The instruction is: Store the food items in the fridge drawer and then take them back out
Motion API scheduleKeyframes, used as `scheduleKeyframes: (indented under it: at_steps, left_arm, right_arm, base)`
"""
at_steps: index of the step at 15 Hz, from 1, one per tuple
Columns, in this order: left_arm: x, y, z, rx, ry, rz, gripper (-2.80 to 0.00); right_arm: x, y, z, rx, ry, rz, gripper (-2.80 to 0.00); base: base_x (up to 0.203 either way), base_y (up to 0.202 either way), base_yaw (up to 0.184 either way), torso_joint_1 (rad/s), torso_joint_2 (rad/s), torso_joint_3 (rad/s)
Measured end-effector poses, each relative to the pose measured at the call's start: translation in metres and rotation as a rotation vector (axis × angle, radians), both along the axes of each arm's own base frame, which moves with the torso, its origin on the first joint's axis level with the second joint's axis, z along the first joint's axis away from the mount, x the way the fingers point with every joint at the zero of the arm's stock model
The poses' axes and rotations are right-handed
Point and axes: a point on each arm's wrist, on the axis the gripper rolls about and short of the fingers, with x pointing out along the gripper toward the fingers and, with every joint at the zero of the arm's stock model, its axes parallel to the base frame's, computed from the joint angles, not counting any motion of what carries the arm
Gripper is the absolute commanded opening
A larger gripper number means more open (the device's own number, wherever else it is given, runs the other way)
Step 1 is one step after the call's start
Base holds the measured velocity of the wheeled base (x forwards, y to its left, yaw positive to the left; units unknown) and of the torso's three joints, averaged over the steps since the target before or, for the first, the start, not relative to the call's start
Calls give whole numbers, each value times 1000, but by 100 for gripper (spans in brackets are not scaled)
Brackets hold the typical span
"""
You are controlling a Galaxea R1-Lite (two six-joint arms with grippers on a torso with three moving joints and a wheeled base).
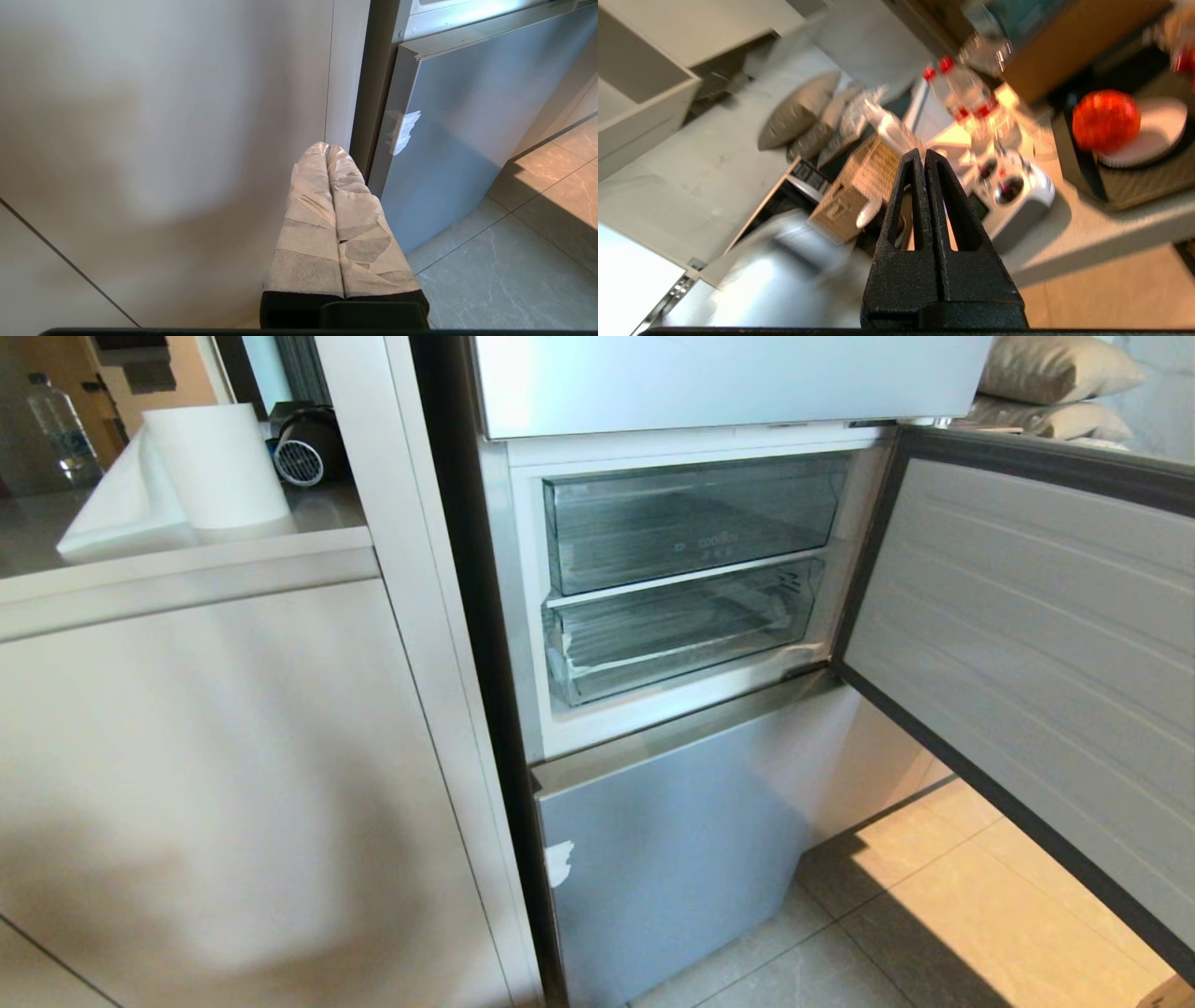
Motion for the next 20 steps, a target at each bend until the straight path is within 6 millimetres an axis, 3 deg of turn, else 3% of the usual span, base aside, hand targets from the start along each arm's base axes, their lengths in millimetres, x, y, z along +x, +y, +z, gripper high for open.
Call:
scheduleKeyframes:
  at_steps: [3, 6, 9, 11, 13, 15, 17, 19, 20]
  left_arm:
    - [0, 0, 0, 0, 0, 0, -280]
    - [0, 0, 0, 0, 0, 0, -280]
    - [0, 0, 0, 0, 0, 0, -280]
    - [0, 0, 0, 0, 0, 0, -280]
    - [0, 0, 0, 0, 0, 0, -280]
    - [0, 0, 0, 0, 0, 0, -280]
    - [0, 0, 0, 0, 0, 0, -280]
    - [0, 0, 0, 0, 0, 0, -280]
    - [0, 0, 0, 0, 0, 0, -280]
  right_arm:
    - [11, -33, -15, 114, -25, 132, -280]
    - [18, -39, -26, 273, -43, 406, -280]
    - [17, -19, -33, 397, -21, 641, -280]
    - [11, 7, -27, 356, -14, 690, -280]
    - [2, 41, 1, 209, -32, 704, -280]
    - [-9, 80, 59, -31, -104, 746, -280]
    - [-24, 120, 109, -243, -210, 910, -280]
    - [-47, 147, 139, -378, -336, 1089, -280]
    - [-53, 150, 143, -393, -380, 1097, -280]
  base:
    - [0, 0, 0, 0, 0, 0]
    - [0, 0, 0, 0, 0, 0]
    - [0, 0, 0, 0, 0, 0]
    - [0, 0, 0, 0, 0, 0]
    - [0, 0, 0, 0, 0, 0]
    - [0, 0, 0, 0, 0, 0]
    - [0, 0, 0, 0, 0, 0]
    - [0, 0, 0, 0, 0, 0]
    - [0, 0, 0, 0, 0, 0]
